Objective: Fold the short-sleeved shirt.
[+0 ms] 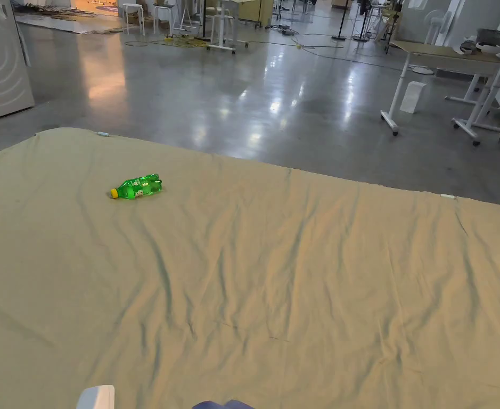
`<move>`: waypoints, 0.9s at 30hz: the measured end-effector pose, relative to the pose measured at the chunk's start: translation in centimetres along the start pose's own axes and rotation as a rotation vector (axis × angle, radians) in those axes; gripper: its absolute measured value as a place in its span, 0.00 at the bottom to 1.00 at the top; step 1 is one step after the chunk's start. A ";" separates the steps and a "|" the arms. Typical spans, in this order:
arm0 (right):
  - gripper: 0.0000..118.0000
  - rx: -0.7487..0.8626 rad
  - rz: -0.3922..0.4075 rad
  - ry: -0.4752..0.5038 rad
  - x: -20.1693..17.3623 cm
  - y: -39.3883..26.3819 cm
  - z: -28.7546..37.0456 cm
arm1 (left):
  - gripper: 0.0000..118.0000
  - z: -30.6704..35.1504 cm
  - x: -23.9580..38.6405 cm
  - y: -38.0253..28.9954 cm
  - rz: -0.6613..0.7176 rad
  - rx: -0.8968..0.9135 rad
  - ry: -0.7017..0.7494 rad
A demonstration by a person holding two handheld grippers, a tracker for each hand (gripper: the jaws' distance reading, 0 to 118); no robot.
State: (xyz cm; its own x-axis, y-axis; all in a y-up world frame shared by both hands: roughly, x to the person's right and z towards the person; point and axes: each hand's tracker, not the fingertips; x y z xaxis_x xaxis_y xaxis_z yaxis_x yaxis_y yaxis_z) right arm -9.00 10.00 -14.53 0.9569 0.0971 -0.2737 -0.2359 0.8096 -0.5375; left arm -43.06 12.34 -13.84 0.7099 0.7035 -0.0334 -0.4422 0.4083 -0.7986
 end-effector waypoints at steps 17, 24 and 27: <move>0.00 -0.001 -0.016 -0.016 1.4 -0.8 -0.5 | 0.32 -8.4 -1.9 -0.9 0.114 -0.219 -0.221; 0.00 0.006 -0.016 -0.021 2.4 1.3 0.6 | 0.19 -6.0 1.2 -1.4 0.176 -0.208 -0.274; 0.00 0.016 -0.036 -0.072 4.3 2.6 -0.2 | 0.19 -3.7 1.9 0.3 0.159 -0.192 -0.276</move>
State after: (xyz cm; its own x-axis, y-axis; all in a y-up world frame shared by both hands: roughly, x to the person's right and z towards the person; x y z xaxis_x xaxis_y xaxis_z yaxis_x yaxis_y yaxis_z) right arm -5.50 12.37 -17.27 0.9745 0.1088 -0.1964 -0.1993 0.8222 -0.5332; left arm -39.81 11.67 -16.40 0.4543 0.8906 -0.0236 -0.4056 0.1832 -0.8955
